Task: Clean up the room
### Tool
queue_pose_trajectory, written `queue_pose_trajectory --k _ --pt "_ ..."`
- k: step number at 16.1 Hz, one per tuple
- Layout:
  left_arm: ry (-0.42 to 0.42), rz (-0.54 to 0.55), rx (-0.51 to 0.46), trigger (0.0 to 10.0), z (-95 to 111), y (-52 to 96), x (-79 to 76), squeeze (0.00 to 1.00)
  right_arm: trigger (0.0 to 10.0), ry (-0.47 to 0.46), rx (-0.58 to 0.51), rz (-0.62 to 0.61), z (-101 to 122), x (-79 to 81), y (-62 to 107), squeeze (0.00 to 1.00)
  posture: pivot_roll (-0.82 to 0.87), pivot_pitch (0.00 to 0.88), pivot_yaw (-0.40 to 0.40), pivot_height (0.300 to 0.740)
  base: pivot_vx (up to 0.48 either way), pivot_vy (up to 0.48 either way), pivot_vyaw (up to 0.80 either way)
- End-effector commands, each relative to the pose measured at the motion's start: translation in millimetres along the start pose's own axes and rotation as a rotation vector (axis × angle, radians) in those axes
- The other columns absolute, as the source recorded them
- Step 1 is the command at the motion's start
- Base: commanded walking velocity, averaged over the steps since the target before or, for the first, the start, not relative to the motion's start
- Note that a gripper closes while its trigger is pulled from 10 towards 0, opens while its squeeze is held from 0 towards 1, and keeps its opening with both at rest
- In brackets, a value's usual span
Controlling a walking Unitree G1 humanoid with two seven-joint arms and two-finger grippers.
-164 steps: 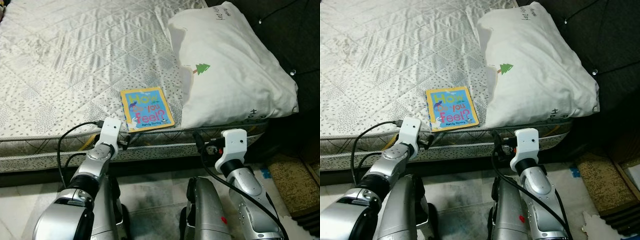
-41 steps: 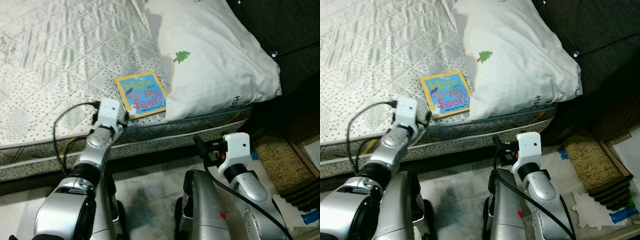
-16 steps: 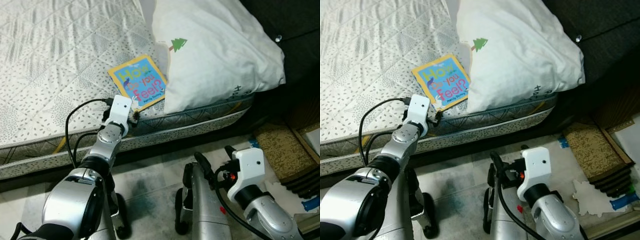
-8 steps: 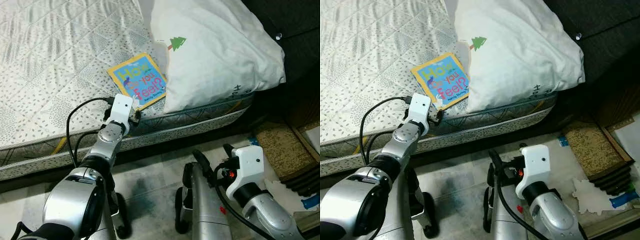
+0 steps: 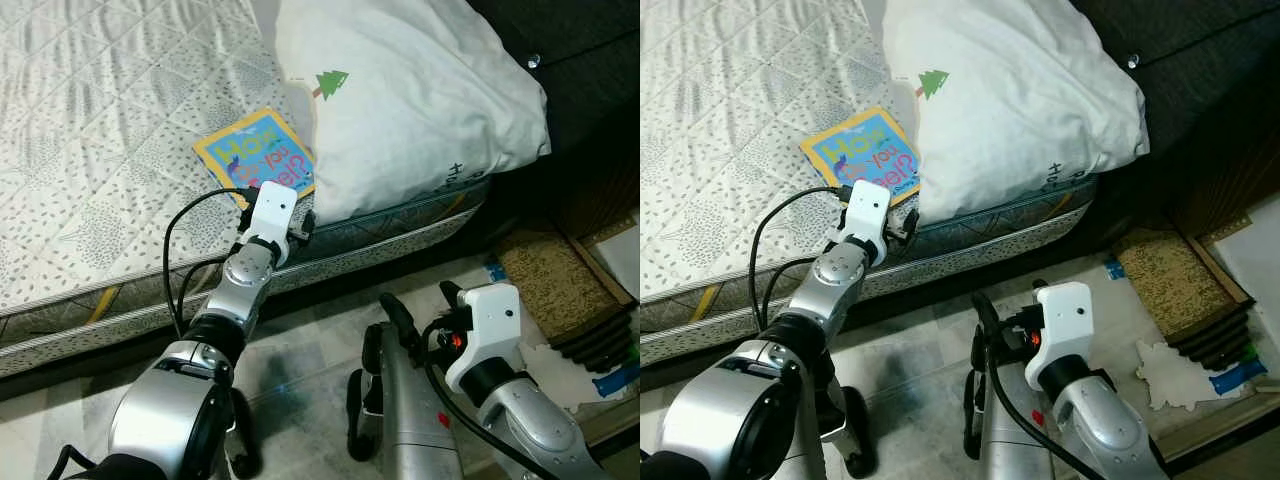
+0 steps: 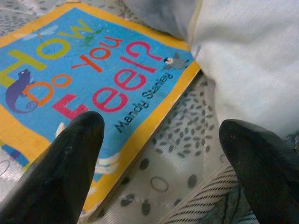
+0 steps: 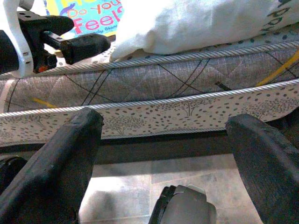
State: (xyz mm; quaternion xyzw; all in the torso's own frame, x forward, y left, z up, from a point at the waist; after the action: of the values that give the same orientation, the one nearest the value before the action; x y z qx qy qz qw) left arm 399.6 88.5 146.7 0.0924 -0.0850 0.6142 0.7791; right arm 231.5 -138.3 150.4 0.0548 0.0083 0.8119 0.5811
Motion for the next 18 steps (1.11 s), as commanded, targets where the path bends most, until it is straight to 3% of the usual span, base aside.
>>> queue_pose_trajectory --k 1,5,8,11,14,18 --pt "0.008 -0.015 0.063 10.0 -17.8 5.1 -2.3 0.0 10.0 -0.01 0.027 0.0 -6.9 -0.2 1.7 0.0 -0.17 0.372 -0.047 0.549 0.0 0.0 0.0" --pt "0.006 0.036 0.156 10.0 -35.6 10.2 13.7 0.0 10.0 -0.002 0.027 -0.009 -7.5 -2.9 1.9 0.0 -0.19 0.371 -0.044 0.549 0.0 0.0 0.0" --pt "-0.001 0.102 0.23 10.0 -50.7 17.1 35.1 0.0 10.0 0.01 0.031 -0.018 -7.3 -6.8 4.0 0.0 -0.2 0.372 -0.048 0.549 0.0 0.0 0.0" --pt "-0.031 0.164 0.237 10.0 -50.4 19.2 54.1 0.0 10.0 0.015 0.034 -0.021 -8.3 -8.9 3.8 0.0 -0.19 0.368 -0.049 0.549 0.0 0.0 0.0" --pt "-0.058 0.276 0.232 10.0 -46.0 24.0 88.2 0.0 10.0 0.02 0.036 -0.02 -9.9 -9.1 1.7 0.0 -0.19 0.363 -0.051 0.549 0.0 0.0 0.0" --pt "-0.082 0.388 0.212 10.0 -40.4 30.2 116.3 0.0 10.0 0.026 0.032 -0.019 -10.6 -10.1 -2.0 0.0 -0.18 0.352 -0.056 0.549 0.0 0.0 0.0"
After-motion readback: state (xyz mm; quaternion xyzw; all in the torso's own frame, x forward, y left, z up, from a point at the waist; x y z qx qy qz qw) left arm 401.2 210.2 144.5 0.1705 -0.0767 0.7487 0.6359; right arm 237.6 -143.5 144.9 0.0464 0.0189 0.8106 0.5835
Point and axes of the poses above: a point about 5 cm out from each wrist's last joint towards the gripper, its own y axis pointing back from the gripper into the wrist, its own z axis along the axis of the wrist's last joint, x = y × z, the point moved 1 cm from there along -y, pointing out of the wrist towards the gripper, and after that the axes turned 2 degrees about -y, right-handed, at the moved point
